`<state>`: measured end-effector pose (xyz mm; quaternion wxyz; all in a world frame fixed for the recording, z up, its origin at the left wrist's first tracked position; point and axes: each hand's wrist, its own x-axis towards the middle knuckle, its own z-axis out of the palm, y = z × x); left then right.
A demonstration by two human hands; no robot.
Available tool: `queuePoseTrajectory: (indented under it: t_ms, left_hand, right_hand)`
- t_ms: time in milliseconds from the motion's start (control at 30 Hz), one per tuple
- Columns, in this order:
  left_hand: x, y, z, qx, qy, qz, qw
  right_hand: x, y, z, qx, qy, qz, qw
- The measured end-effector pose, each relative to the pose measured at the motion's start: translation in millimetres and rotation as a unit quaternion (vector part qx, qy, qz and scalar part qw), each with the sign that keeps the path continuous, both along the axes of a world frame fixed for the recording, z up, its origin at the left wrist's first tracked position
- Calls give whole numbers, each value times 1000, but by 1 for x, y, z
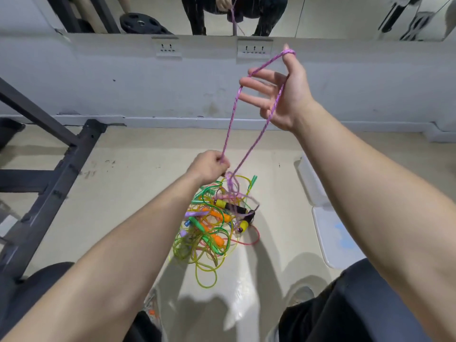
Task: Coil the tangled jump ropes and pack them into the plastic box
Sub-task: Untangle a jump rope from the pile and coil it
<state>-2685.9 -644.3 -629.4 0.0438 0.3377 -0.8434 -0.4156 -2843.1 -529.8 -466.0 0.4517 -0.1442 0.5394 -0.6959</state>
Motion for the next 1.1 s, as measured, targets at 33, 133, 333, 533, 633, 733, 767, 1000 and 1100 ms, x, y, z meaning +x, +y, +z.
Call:
queuePoseTrajectory:
  t_ms: [33, 133, 333, 533, 633, 733, 767, 1000, 1100]
  left_hand:
    - [11, -8, -6, -45, -43, 17, 998]
    - [42, -31, -15, -97, -100, 112, 984]
    - [90, -65, -37, -51, -141, 336, 930]
    - [129, -76, -51, 276, 47, 422, 862]
    - [112, -69, -33, 228, 50, 389, 891]
    - [68, -55, 0, 232, 65, 298, 924]
    - [52, -47, 15, 229, 50, 250, 940]
    - [-13, -3, 91, 400, 114, 53, 908]
    - [-15, -7, 87, 468, 176, 83, 862]
  right_hand:
    - [-3, 4, -5, 19, 6, -13, 1000]
    - [-9, 17, -24, 88, 0, -68, 994]
    - [-32, 36, -91, 249, 41, -218, 943]
    - [-52, 84, -137, 417, 171, -325, 832]
    - [-50, 92, -160, 420, 148, -295, 845]
    - [-40, 82, -181, 437, 172, -167, 867]
    - [-31, 76, -185, 433, 179, -104, 877]
    - [45, 29, -173, 168, -11, 145, 975]
    - [65, 23, -167, 114, -40, 217, 969]
